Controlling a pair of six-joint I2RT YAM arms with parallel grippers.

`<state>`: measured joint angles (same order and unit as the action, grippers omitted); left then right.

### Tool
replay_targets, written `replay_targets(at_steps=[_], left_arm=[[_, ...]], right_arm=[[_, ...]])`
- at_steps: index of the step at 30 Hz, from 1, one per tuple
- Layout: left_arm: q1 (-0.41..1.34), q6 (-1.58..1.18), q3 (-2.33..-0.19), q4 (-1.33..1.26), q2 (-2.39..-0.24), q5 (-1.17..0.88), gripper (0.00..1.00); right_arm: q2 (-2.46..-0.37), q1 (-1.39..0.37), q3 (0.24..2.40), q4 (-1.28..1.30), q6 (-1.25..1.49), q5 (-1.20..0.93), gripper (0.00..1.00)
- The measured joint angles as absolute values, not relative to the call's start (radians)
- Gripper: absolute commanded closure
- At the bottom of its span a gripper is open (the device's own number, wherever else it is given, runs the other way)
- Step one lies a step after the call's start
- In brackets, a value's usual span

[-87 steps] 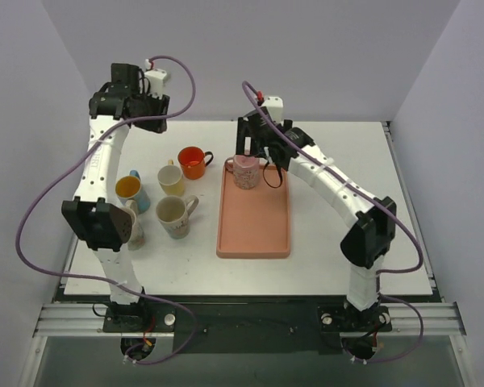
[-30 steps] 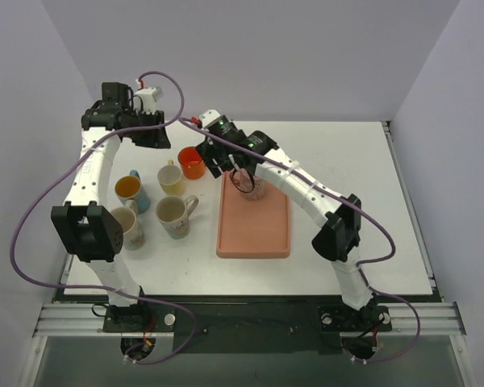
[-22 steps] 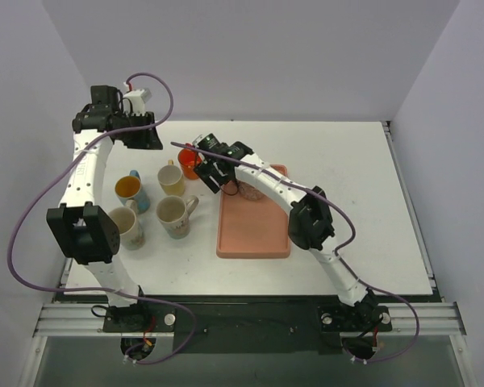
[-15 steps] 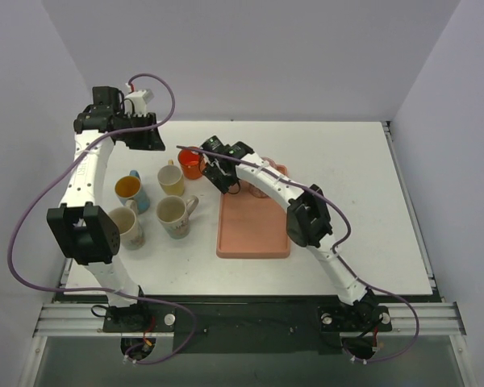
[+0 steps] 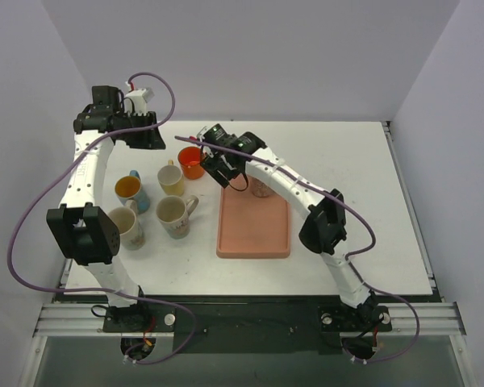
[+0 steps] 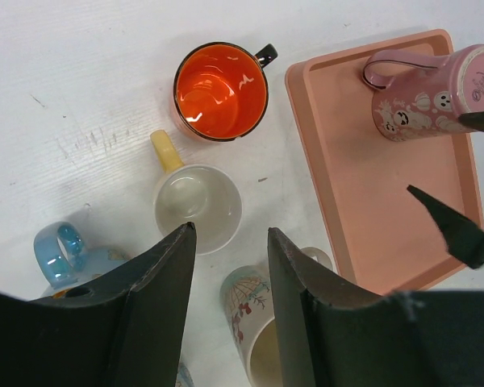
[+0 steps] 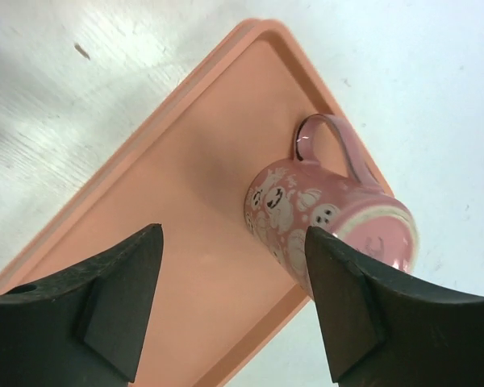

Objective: Turn the mug right side up

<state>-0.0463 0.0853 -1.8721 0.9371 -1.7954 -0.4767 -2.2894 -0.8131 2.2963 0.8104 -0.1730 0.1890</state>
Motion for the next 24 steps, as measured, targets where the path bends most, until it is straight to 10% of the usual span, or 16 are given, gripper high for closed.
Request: replay_targets(at_steps=[24], left_arm=[[-0.046, 0.085, -1.808, 0.921, -1.748, -0.480, 0.49]], right_arm=[[-2.205, -0.383, 2.055, 0.637, 0.390, 0.058, 0.54]])
